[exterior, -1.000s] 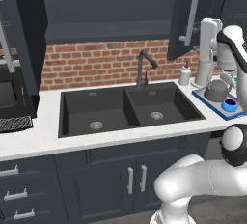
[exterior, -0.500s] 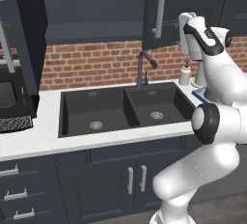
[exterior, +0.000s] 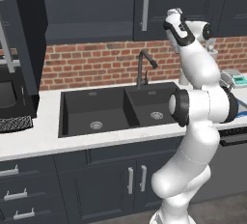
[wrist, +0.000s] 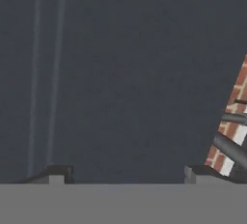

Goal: Pick the kettle from the counter and place it on the tray. Then pick the mug from the cabinet and place it on the tray. Then close the cabinet doors.

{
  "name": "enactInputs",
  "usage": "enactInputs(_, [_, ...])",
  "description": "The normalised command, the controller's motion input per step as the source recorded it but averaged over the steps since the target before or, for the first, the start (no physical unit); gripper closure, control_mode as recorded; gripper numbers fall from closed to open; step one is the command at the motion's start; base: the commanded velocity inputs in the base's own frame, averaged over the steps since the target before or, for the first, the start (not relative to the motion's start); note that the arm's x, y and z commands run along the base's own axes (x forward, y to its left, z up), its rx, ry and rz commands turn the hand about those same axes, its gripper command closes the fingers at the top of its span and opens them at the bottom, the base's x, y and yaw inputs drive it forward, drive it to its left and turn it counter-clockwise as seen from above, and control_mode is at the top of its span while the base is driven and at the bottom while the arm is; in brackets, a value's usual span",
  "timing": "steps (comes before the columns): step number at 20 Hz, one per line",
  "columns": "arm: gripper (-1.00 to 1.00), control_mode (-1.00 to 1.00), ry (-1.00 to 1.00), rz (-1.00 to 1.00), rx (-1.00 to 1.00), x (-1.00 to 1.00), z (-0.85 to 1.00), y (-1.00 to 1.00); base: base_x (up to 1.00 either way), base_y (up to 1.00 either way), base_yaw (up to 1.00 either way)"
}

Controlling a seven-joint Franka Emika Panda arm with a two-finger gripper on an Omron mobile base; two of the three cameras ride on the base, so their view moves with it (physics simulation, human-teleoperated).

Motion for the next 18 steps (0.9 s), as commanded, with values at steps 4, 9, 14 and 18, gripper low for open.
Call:
enactInputs(4, [-1.00,-1.00,0.02,-0.13,0.00,0.74,-0.01,0.14,0.00,0.00,0.00])
enactInputs(9, [-1.00,-1.00,0.01,-0.12,0.00,0.80,-0.12,0.14,0.00,0.00,0.00])
enactInputs(14, [-1.00,-1.00,0.00,-0.10,-0.01,0.57,-0.53,0.07,0.00,0.00,0.00])
enactInputs(18, [-1.00,-1.00,0.03,-0.08,-0.06,0.39,-0.77,0.12,0.00,0.00,0.00])
